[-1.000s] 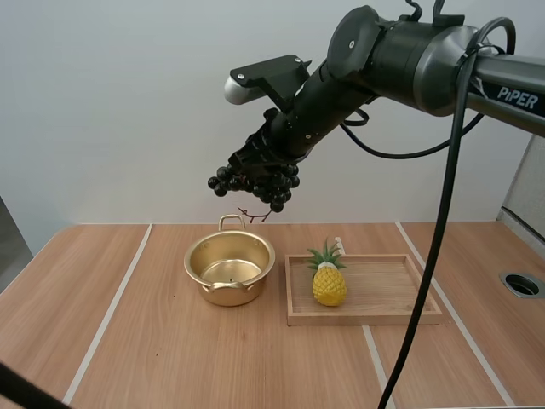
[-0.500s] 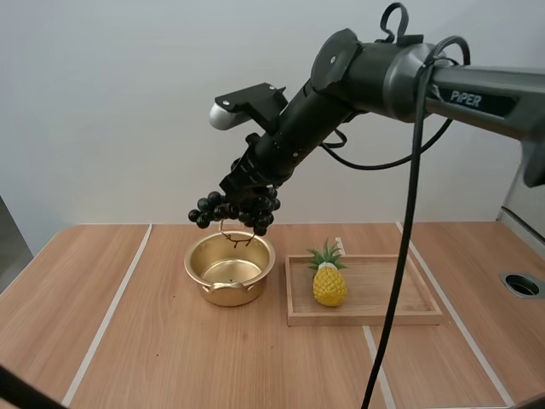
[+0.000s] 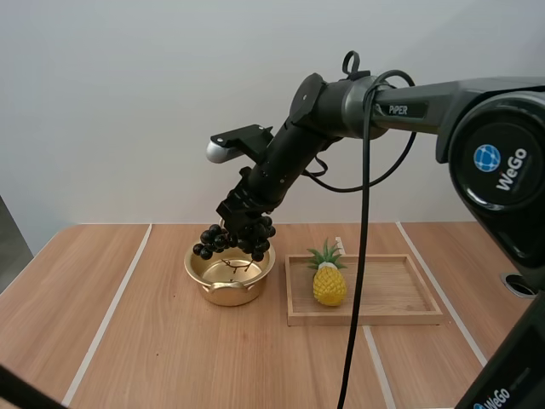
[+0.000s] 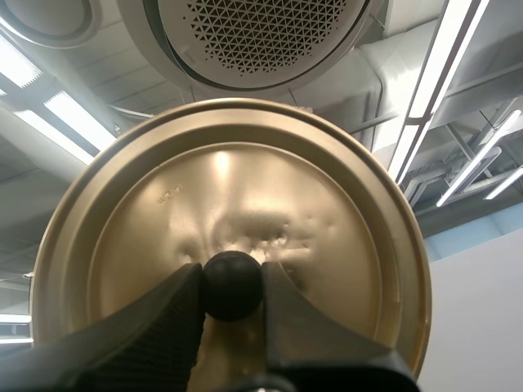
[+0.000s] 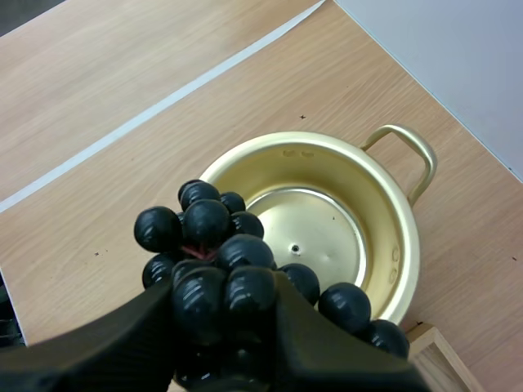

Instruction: Open the pot, put the grape inside, and close it

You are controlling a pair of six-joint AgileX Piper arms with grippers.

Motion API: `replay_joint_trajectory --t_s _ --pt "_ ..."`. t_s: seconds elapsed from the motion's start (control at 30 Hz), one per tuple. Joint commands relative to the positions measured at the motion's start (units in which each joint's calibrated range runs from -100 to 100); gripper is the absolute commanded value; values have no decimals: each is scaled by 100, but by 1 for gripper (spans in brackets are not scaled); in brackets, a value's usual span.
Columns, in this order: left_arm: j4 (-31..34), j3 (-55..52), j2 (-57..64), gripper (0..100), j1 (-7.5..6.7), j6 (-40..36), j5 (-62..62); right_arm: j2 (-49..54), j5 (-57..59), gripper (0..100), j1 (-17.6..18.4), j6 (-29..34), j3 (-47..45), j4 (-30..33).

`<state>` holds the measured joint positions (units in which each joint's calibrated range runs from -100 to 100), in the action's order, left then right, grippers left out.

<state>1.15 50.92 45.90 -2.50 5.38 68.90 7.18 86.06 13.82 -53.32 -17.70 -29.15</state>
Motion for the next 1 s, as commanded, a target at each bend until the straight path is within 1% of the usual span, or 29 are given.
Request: replay_joint_trajectory --t_s 0.0,0.07,0.17,0.33,0.6,0.83,0.97 --pt "-44 4 -14 0 -13 -8 -82 -130 -150 0 15 -68 43 -121" --pt "-44 4 -14 0 -13 -8 -82 -265 -150 0 15 -94 43 -135" --pt "-44 4 -14 0 -13 -8 -82 -448 -158 0 15 -290 43 -203" --pt "-44 4 -14 0 -13 -8 -82 -666 -221 0 15 -482 43 -511" --pt "-44 4 -14 0 -13 -8 -65 -1171 -784 0 15 -714 43 -624" --pt "-44 4 -14 0 -13 -8 5 -1648 -850 0 15 -860 43 -1021" --pt "-44 4 -14 0 -13 -8 72 -1826 -905 0 15 -860 43 -1044"
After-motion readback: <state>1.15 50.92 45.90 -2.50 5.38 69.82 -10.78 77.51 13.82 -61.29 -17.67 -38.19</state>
